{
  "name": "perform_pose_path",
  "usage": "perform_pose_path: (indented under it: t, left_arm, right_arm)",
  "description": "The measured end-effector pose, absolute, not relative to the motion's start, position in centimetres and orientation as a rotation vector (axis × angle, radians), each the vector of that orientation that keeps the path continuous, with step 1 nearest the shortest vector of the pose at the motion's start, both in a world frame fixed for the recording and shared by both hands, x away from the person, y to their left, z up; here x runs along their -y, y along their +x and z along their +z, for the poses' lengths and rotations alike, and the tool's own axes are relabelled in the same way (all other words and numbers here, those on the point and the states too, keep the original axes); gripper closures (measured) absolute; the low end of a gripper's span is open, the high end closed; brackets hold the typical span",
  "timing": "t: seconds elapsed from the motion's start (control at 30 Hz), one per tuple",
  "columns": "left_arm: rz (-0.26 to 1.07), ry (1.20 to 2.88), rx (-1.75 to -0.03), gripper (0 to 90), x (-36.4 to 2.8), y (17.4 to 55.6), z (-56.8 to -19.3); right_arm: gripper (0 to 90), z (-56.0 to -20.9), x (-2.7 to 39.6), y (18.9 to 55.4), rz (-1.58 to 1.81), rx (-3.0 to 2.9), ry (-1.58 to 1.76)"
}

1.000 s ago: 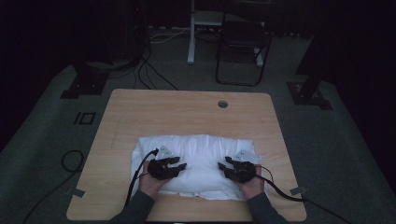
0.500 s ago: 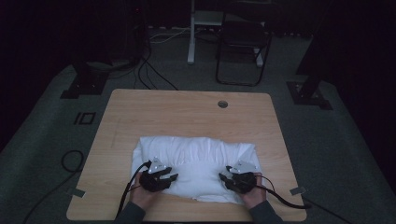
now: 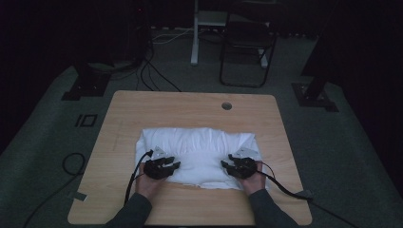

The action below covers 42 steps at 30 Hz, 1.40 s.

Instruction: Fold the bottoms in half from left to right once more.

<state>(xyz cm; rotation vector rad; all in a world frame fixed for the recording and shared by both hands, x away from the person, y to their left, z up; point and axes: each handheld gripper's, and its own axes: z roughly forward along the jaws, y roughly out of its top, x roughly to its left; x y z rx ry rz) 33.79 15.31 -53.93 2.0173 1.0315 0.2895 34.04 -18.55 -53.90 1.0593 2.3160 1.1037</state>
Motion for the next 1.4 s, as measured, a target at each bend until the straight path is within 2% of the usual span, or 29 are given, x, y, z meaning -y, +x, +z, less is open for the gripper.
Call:
perform_pose_path:
  t: [0.1, 0.23, 0.37, 0.47, 0.7, 0.83, 1.0, 1.07, 1.2, 1.27, 1.33, 1.37, 1.4]
  left_arm:
    - [0.269, 1.98, -1.056, 53.0, -15.6, 34.1, -53.0]
    - [0.446, 1.927, -1.118, 38.0, -17.0, 34.1, -51.4]
    - [0.544, 1.894, -1.246, 29.1, -19.2, 34.7, -51.5]
    - [0.562, 1.912, -1.31, 23.9, -20.2, 35.1, -52.1]
    - [0.594, 1.917, -1.528, 1.8, -21.6, 36.3, -53.6]
    - [0.544, 1.901, -1.58, 1.7, -22.4, 36.7, -54.3]
    - [0.588, 1.94, -1.571, 0.1, -21.8, 36.6, -54.4]
    - [0.599, 1.936, -1.564, 2.0, -21.3, 36.4, -54.4]
    - [0.583, 1.948, -1.514, 18.4, -21.0, 35.8, -54.1]
    - [0.569, 1.948, -1.484, 30.3, -20.8, 35.6, -53.9]
    - [0.54, 1.932, -1.448, 47.3, -20.7, 35.4, -53.9]
    - [0.519, 1.916, -1.441, 60.0, -20.7, 35.3, -54.0]
    - [0.48, 1.894, -1.434, 66.2, -20.8, 35.3, -54.1]
  right_arm:
    - [53.6, -54.0, 18.7, 34.6, 1.125, -2.312, 1.063]
    - [53.6, -54.3, 19.1, 34.7, 1.165, -2.302, 1.074]
    - [53.6, -54.5, 19.2, 34.7, 1.181, -2.294, 1.071]
    - [53.6, -54.5, 19.1, 34.6, 1.181, -2.288, 1.07]
    - [53.7, -54.5, 19.1, 34.5, 1.177, -2.279, 1.062]
    - [53.7, -54.6, 19.1, 34.4, 1.177, -2.277, 1.055]
    - [53.7, -54.6, 19.1, 34.4, 1.175, -2.276, 1.051]
    - [53.7, -54.6, 19.1, 34.4, 1.175, -2.275, 1.051]
    - [53.7, -54.6, 19.0, 34.4, 1.175, -2.274, 1.052]
    - [53.7, -54.6, 19.1, 34.4, 1.176, -2.275, 1.052]
    - [53.7, -54.6, 19.1, 34.4, 1.177, -2.276, 1.054]
    - [53.7, -54.6, 19.1, 34.4, 1.177, -2.276, 1.055]
    - [53.6, -54.6, 19.1, 34.4, 1.178, -2.276, 1.057]
